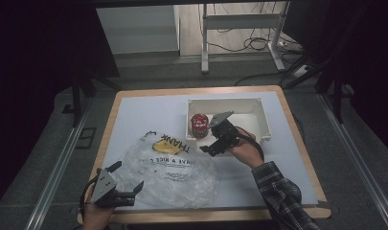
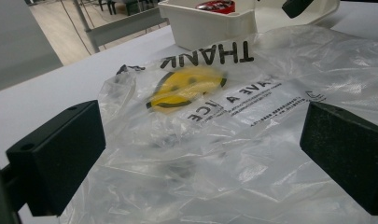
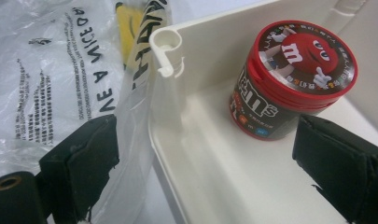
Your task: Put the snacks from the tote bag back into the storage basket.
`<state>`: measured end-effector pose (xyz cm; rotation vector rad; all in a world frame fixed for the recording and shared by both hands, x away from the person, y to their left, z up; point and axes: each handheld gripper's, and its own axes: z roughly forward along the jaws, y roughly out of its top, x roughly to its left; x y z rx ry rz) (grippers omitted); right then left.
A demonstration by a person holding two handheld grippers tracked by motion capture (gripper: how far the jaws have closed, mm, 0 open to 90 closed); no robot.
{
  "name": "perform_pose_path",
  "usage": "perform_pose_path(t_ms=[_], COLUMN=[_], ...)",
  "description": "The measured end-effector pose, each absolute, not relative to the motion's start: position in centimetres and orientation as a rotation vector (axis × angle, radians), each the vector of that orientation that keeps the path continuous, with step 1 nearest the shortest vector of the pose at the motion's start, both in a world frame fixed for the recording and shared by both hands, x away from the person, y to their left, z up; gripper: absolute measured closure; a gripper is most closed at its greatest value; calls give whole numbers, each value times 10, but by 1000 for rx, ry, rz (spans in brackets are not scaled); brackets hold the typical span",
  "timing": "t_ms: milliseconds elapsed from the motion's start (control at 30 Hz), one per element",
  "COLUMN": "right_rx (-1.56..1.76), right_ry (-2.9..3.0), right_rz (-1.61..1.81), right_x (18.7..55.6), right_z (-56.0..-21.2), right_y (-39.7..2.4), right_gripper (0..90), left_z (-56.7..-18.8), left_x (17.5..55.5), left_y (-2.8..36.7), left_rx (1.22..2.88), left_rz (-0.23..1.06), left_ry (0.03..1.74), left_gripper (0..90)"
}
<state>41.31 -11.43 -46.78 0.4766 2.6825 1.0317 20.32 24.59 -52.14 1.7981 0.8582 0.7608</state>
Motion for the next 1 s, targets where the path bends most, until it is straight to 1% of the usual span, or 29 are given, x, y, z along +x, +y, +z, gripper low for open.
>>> perform_pose_path(t_ms=[1000], right_rx=[478], right_ry=[2660], right_rz=[1085], right_x=[392], right_z=[-466], right_y=[-128], right_gripper=[74], left_z=[-521], left_x=[203], left_y=[246], left_rx=[1796], left_rz=[765], left_ry=[857], left_gripper=[0])
